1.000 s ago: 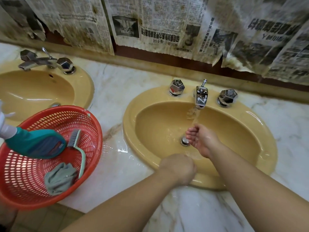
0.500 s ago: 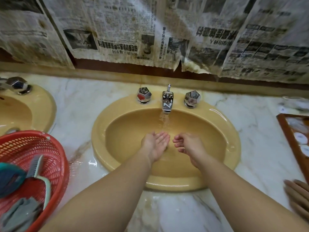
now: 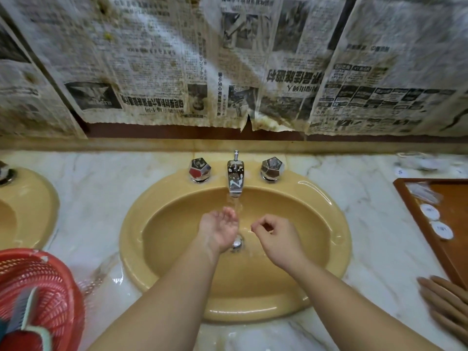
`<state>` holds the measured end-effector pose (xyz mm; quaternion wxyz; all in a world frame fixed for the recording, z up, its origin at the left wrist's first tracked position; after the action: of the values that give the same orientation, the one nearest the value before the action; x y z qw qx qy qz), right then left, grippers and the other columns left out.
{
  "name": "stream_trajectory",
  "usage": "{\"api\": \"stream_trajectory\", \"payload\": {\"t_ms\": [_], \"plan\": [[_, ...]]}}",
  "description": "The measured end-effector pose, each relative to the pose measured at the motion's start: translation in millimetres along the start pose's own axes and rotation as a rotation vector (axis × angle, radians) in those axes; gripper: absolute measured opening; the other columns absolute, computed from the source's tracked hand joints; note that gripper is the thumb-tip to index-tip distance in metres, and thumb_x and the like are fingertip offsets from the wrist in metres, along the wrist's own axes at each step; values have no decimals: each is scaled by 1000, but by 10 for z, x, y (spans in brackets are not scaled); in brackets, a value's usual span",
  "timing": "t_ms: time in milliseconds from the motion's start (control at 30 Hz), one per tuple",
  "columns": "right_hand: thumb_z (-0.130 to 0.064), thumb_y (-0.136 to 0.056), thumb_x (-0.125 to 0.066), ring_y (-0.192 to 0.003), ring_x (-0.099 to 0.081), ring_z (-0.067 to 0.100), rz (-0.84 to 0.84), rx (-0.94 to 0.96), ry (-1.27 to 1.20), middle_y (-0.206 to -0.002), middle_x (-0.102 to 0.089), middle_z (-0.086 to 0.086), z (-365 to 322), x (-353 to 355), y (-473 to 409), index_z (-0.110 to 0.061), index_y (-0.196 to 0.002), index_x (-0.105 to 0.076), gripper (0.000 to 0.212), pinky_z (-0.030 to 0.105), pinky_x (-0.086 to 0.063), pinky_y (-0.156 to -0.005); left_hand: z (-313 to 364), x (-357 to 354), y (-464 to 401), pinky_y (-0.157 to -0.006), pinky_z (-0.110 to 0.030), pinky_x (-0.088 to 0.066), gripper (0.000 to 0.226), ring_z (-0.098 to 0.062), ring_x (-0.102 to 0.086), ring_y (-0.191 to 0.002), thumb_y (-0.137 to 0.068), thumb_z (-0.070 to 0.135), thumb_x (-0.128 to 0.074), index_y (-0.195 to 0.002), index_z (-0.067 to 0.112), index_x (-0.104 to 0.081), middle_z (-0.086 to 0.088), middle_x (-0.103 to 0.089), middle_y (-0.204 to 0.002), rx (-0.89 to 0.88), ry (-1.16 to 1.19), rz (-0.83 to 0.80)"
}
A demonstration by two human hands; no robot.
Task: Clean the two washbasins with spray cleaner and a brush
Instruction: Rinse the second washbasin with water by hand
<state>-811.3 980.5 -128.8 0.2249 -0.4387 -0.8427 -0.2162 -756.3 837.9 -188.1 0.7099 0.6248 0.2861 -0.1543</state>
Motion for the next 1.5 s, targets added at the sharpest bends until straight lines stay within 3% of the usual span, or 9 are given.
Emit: {"api": "stream_trajectory", "payload": {"t_ms": [200,333,433,733,800,967,1067,1333,1500], "plan": [[-25,-94,-57,-115,-58,14,114,364,184,-123,-63,-3,-533,47,-131,-13,-126,-67,36,24,-44,-102,464,-701,567,-64,-26,-51,20,-17,-58,-67,-104,11,-41,-95,3,-57,-8,-60,-76,-307,-334,-114],[-29,-102,-42,-129,-45,16,-155,472,354,-136,-56,3,-820,-133,-421,-13,-130,-61,38,32,-37,-112,391,-1311,905,-82,-34,-61,30,-23,-69,-80,-104,15,-44,-93,-1,-67,-13,-71,-84,-562,-941,-141],[-39,-105,-24,-152,-23,13,-306,400,440,-164,-33,-2,-796,-186,-864,-22,-156,-39,56,35,-19,-125,566,-1181,894,-74,-33,-57,29,-20,-65,-75,-102,16,-43,-88,3,-65,-9,-69,-80,-754,-881,-13],[-39,-109,-33,-155,-4,4,-240,369,382,-168,-18,-12,-736,-284,-666,-20,-162,-26,56,23,0,-123,264,-269,-22,-69,-36,-56,27,-23,-64,-68,-104,14,-40,-104,0,-63,-15,-65,-85,-86,-472,25],[-36,-110,-33,-155,-8,4,-259,287,332,-168,-19,-11,-709,-217,-894,-22,-161,-28,53,25,-2,-124,139,-361,-39,-79,-38,-57,30,-26,-65,-80,-106,17,-38,-105,1,-64,-16,-69,-89,-21,-451,-35],[-29,-107,-39,-145,-40,14,-89,173,216,-156,-47,-2,-677,-87,-1048,-16,-149,-52,45,34,-28,-122,18,-314,59,-53,-27,-58,28,-20,-66,-66,-105,19,-46,-93,3,-65,-10,-66,-77,118,-294,-85],[-22,-102,-48,-128,-53,19,106,107,212,-140,-58,1,-424,-48,-716,-13,-139,-60,40,35,-43,-108,227,-196,228,-55,-21,-53,27,-15,-61,-59,-104,15,-43,-84,7,-60,-5,-62,-69,80,-233,-54],[-36,-89,-63,-151,-25,17,105,173,576,-160,-36,1,-320,-264,-791,-16,-152,-39,70,46,-21,-122,535,-1431,432,-71,-31,-60,30,-26,-71,-88,-107,15,-39,-105,-5,-62,-17,-71,-99,-211,-537,-214],[-46,-90,-58,-156,16,15,-118,99,778,-170,17,0,-282,-425,-1185,-18,-163,6,101,74,7,-115,351,-1358,454,-87,-34,-61,26,-22,-74,-97,-102,13,-48,-100,4,-72,-11,-76,-99,-584,-1077,-78]]}}
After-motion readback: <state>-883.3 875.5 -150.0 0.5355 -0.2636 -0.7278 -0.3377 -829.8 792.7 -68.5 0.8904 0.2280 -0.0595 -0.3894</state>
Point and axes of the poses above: each hand's wrist, its own y-axis away from the middle knuckle, its own x-axis out of the back of the hand, z = x × y, the point moved 5 cm from there along -y, towards the middle knuckle
